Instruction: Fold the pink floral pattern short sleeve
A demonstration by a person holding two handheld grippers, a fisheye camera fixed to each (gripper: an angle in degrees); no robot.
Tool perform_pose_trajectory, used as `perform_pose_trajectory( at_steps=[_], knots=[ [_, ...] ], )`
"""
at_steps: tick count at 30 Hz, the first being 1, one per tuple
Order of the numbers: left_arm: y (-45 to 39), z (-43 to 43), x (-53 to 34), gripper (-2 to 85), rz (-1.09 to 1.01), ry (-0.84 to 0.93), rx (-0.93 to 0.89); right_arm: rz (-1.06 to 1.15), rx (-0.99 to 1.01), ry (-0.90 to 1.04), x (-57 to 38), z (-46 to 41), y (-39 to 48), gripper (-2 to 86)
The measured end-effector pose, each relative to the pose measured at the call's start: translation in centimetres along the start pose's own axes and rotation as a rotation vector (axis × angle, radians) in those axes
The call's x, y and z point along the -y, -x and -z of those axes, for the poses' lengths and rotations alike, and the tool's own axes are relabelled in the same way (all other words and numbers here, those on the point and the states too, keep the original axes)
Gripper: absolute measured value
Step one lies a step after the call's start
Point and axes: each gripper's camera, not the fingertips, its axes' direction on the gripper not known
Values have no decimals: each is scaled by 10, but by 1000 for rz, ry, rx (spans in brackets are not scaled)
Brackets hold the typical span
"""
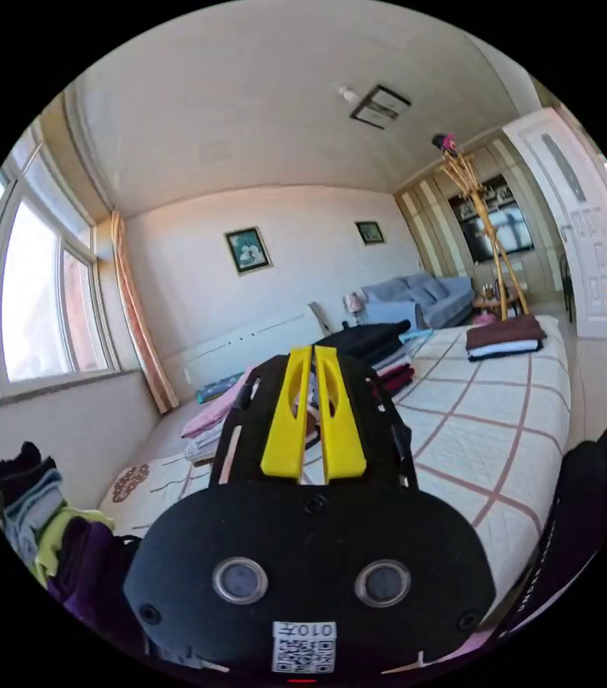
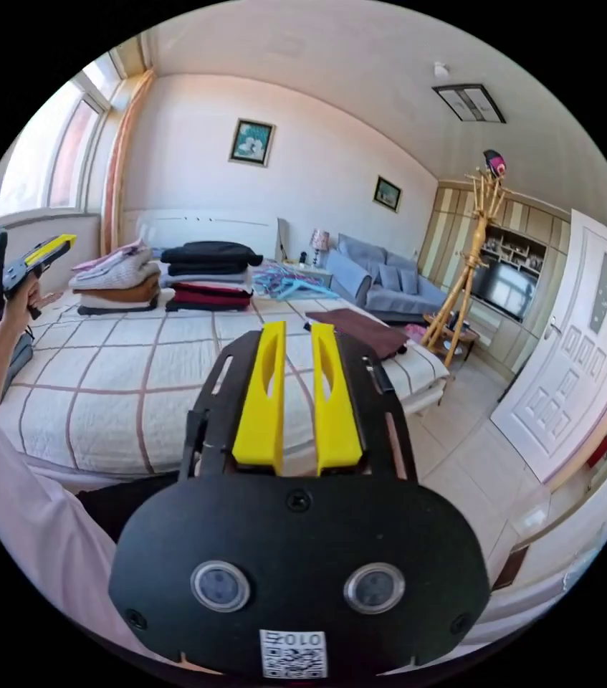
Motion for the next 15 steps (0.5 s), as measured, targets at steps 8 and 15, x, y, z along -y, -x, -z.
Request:
perform_pose_trajectory(
  at_steps=[8, 15],
  knots=[
    [19, -28, -27, 10, 134, 21, -89, 25, 127, -88, -49, -4, 52, 68],
    [20, -140, -5, 32, 55, 93, 147, 121, 3, -127, -77, -27, 83, 108]
  ],
)
